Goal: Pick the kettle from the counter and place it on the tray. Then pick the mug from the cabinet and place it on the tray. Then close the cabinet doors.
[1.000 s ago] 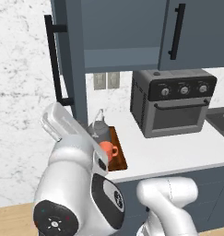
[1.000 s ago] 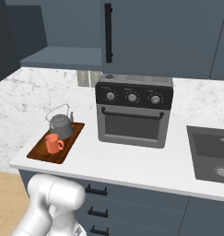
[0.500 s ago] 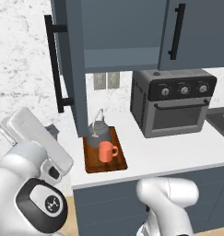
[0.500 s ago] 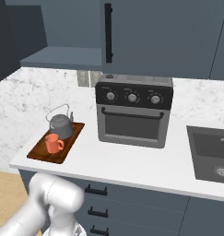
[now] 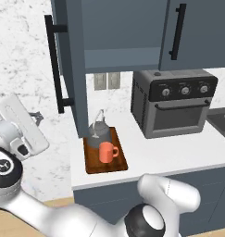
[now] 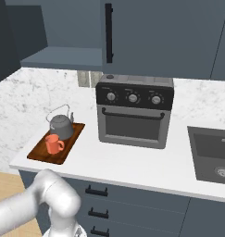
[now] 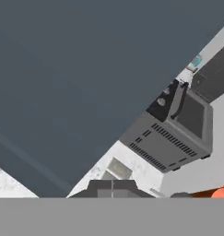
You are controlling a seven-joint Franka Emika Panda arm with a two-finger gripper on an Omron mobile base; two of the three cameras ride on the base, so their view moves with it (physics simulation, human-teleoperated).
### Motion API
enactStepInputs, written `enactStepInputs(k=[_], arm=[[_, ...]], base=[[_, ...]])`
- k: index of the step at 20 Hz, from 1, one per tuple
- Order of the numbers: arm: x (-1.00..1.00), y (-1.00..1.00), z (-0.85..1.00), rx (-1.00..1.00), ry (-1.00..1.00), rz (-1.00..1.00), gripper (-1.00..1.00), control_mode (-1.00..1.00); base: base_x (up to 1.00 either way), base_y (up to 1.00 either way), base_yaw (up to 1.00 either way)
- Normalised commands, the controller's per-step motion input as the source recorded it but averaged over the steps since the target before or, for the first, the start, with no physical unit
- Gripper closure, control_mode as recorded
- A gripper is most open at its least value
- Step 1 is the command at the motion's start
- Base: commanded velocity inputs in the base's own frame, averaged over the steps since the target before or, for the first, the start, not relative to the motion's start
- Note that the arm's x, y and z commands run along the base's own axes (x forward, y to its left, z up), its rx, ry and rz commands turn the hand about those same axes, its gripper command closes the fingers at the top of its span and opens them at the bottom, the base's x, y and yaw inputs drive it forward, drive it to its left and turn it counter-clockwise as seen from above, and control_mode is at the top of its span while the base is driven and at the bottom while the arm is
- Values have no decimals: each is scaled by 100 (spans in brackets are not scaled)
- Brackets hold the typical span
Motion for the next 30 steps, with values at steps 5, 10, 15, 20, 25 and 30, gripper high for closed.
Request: enactStepInputs(k=[5,10,15,20,25,30], arm=[[70,20,-8,0,-2,-24,100,-100],[38,-19,10,0,-1,-17,100,-100],[7,-90,16,0,0,-18,100,-100],[0,-100,24,0,0,-17,100,-100],[-6,-100,16,0,0,-17,100,-100],[-1,-100,0,-1,1,-12,100,-100]], base=[[0,0,0],[0,0,0],[0,0,0],[0,0,0],[0,0,0],[0,0,0]])
